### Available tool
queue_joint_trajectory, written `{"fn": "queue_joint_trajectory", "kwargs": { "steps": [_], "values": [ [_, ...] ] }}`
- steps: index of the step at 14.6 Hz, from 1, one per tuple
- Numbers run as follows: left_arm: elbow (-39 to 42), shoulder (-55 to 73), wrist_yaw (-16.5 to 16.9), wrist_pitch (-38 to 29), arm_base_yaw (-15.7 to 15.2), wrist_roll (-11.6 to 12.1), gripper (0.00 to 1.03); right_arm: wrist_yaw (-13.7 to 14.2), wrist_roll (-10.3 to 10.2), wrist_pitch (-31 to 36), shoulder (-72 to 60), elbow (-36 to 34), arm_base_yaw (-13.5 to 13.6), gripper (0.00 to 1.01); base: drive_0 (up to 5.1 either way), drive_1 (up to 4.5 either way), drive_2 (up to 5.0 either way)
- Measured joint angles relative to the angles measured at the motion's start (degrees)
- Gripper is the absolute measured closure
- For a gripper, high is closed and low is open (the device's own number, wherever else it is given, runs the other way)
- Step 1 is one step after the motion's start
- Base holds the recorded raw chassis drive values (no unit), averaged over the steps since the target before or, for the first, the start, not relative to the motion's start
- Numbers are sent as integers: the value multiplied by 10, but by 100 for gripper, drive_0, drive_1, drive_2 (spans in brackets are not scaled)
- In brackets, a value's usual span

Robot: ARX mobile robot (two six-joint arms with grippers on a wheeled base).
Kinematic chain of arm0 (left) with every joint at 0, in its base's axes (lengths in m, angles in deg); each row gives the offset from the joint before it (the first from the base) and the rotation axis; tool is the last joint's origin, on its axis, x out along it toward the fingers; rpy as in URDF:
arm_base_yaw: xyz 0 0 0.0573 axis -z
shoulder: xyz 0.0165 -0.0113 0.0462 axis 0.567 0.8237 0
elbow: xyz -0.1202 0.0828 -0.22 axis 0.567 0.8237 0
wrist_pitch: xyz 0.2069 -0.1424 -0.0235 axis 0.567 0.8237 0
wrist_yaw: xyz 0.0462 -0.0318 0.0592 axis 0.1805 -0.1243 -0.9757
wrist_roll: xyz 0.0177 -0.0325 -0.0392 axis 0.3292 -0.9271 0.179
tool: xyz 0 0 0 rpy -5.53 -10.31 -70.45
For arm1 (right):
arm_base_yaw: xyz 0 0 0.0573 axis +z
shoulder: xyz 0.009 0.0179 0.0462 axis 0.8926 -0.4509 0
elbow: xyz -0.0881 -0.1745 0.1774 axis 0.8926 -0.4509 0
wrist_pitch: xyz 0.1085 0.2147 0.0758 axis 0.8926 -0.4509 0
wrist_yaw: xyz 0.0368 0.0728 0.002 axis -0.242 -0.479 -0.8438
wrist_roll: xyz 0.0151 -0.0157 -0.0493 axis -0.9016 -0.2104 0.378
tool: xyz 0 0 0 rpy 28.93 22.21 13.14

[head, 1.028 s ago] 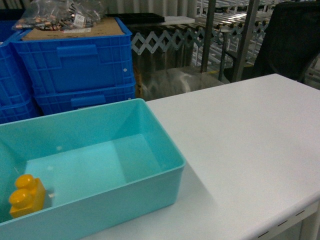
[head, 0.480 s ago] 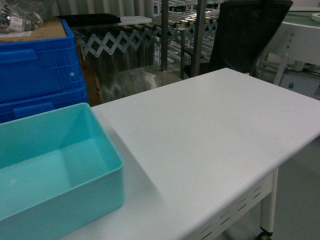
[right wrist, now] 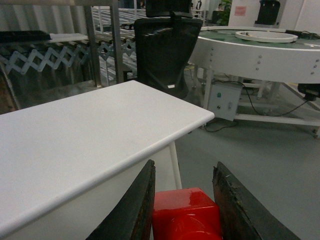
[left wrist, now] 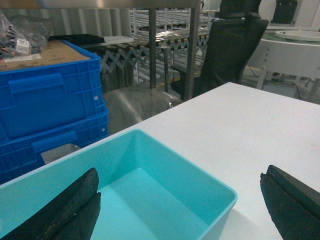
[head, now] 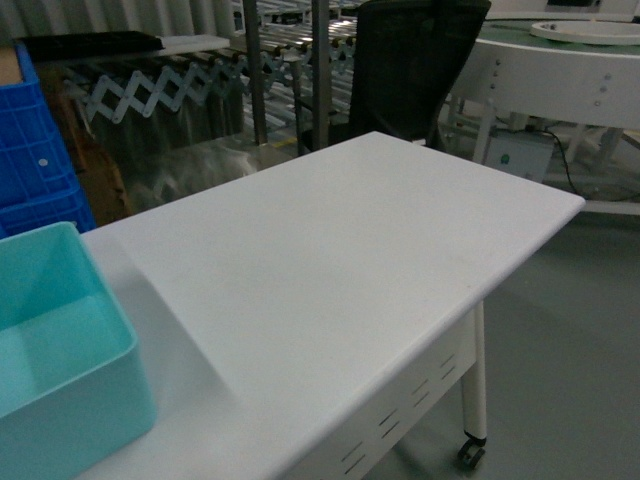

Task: Pick red block from blue box to shelf

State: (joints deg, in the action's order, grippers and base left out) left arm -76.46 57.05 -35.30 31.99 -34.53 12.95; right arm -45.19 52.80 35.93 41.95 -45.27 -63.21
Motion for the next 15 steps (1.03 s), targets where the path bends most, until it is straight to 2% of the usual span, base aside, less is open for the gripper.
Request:
{"fn": "queue_joint_trajectory", "kwargs": {
  "steps": [15],
  "values": [
    [0,0,0,0,0,0,5,0,0,0,0,0,0,73,-164,-164,-164]
  ]
}}
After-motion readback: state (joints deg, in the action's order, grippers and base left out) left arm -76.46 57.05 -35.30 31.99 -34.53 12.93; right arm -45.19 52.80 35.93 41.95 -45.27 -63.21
